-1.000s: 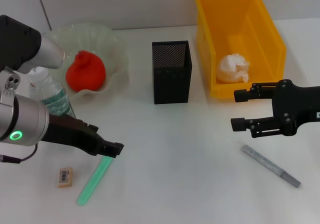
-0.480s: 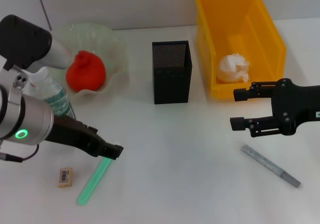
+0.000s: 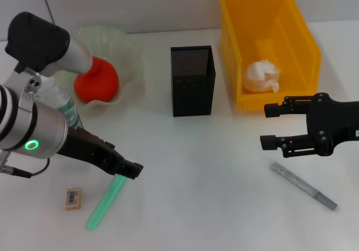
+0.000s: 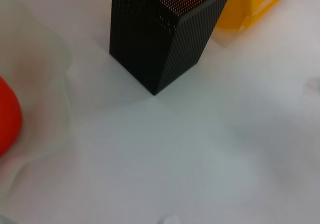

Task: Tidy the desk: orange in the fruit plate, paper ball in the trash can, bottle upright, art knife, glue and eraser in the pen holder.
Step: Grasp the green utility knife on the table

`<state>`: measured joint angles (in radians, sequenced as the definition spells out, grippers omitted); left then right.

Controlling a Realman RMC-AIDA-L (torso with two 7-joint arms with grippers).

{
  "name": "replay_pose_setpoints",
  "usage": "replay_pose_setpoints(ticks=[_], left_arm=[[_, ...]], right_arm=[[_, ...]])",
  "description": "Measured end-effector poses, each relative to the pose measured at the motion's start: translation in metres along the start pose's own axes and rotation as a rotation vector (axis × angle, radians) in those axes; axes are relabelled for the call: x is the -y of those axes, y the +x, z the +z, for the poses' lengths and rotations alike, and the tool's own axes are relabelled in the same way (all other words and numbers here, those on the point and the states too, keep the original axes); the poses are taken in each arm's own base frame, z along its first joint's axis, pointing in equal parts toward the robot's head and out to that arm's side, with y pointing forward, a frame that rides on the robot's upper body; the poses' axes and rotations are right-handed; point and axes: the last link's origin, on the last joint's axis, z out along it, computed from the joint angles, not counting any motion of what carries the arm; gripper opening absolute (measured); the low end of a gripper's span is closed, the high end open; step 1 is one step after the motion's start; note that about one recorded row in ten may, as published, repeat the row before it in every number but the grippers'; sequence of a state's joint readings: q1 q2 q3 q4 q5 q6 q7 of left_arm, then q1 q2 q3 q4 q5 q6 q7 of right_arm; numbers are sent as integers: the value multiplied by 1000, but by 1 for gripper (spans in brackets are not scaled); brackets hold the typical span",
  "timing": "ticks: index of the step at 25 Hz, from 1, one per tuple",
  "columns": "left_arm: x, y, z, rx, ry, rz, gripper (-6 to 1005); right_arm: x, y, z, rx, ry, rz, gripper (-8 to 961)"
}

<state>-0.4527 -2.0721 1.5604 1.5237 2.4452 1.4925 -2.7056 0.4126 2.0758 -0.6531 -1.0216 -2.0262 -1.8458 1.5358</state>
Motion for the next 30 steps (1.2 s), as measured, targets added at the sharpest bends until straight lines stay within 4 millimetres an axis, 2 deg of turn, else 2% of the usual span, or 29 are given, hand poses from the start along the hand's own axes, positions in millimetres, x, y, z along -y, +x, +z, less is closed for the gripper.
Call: replay_pose_setpoints(ticks=[12,30], left_arm=[[2,2,20,42,14,-10,801],[-7,9,30,121,96,37,801]], right_arm=[[2,-5,5,4,-10,-5,765],[6,-3,9,4,4,4,763]])
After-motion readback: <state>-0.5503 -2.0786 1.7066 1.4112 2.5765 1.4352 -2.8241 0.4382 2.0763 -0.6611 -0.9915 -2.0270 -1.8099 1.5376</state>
